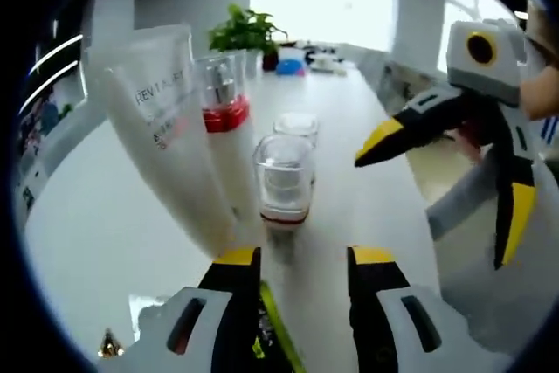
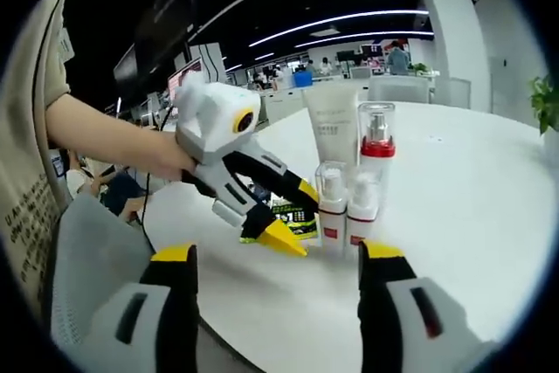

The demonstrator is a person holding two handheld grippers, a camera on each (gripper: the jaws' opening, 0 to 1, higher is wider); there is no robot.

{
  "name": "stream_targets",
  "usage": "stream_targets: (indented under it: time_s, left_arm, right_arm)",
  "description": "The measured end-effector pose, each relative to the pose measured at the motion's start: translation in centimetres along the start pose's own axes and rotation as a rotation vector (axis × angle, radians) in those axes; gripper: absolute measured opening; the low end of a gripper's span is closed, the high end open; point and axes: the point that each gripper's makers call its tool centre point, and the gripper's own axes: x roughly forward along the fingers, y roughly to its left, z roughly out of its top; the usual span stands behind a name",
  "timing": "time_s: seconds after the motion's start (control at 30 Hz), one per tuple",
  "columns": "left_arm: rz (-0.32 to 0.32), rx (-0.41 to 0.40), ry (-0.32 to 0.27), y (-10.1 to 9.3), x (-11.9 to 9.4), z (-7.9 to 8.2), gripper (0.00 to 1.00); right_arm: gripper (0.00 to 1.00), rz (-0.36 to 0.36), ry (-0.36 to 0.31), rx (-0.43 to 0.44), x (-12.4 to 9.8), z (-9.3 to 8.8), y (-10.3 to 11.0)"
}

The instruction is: Arrange the skincare products in the storage area until every visible bottle or jar stands upright without overlapping.

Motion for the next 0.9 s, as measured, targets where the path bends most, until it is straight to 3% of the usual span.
stream_targets:
  time_s: [0.47, 0.9]
  left_arm:
    - [0.126, -0.197, 0.022, -0.8, -5.3, -4.0, 0.57]
    - [0.226, -0.315, -0.020, -2.2, -9.1, -5.5, 0.65]
  right_arm:
    - [0.81, -0.033, -0.027, -0.002, -1.2, 1.0, -0.8]
    - [0.82, -0.005, -0.032, -0.025, -1.8, 1.8, 0.7]
